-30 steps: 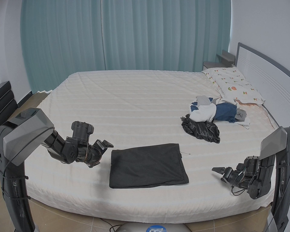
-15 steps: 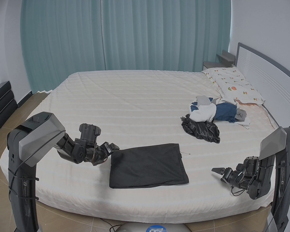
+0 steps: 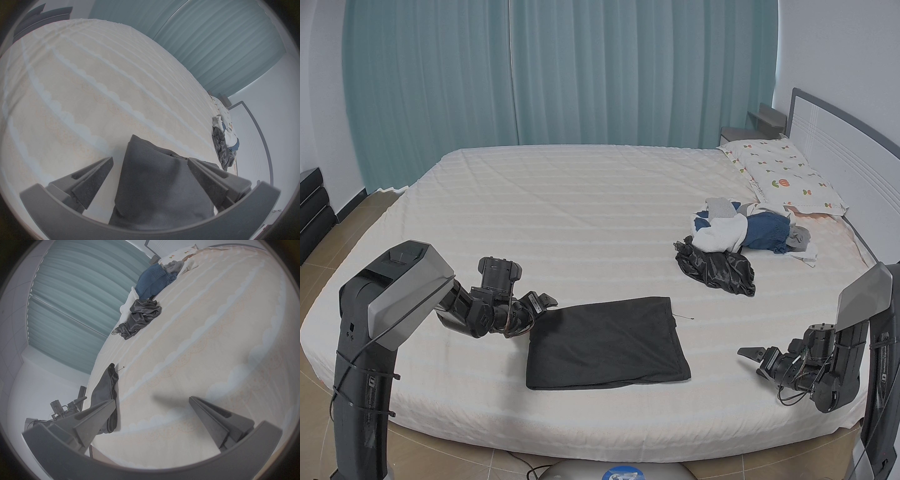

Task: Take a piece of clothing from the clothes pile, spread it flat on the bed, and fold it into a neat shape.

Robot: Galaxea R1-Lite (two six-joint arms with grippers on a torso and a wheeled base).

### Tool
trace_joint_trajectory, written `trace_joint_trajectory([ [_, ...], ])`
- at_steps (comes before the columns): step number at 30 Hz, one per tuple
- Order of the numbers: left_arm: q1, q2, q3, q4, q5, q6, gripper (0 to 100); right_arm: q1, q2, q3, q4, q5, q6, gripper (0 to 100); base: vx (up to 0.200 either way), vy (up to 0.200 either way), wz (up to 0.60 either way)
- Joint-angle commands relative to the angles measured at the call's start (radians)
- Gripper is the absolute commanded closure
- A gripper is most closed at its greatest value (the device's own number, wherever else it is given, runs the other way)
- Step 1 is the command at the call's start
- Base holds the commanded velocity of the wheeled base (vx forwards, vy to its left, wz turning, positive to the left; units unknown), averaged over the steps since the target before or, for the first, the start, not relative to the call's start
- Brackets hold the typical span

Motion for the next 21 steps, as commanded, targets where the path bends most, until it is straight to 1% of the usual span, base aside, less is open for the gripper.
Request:
trace_joint_trajectory([
  [1,-0.004,0.057,-0.06,0.006,0.005,-0.004,0,0.0,0.001,-0.001,-0.012,0.001,0.0,0,0.0,0.0,0.0],
  [4,-0.01,0.078,-0.09,0.008,0.04,-0.006,0,0.0,0.001,-0.003,-0.012,0.001,0.0,0,0.0,0.0,0.0],
  [5,-0.01,0.084,-0.099,0.008,0.052,-0.007,100,0.0,0.001,-0.003,-0.012,0.001,0.0,0,0.0,0.0,0.0],
  [6,-0.01,0.086,-0.1,0.008,0.052,-0.007,100,0.0,0.001,-0.003,-0.012,0.001,0.0,0,0.0,0.0,0.0],
  [9,-0.009,0.099,-0.133,0.006,0.085,-0.037,100,0.0,0.001,-0.001,-0.012,0.001,0.0,0,0.0,0.0,0.0],
  [10,-0.009,0.101,-0.145,0.005,0.106,-0.064,100,0.0,0.001,-0.001,-0.012,0.001,0.0,0,0.0,0.0,0.0],
  [12,-0.007,0.104,-0.159,0.005,0.123,-0.084,100,0.0,0.001,-0.001,-0.012,0.001,0.0,0,0.0,0.0,0.0],
  [21,-0.003,0.112,-0.174,0.002,0.183,-0.089,100,0.0,0.001,-0.001,-0.012,0.001,0.0,0,0.0,0.0,0.0],
])
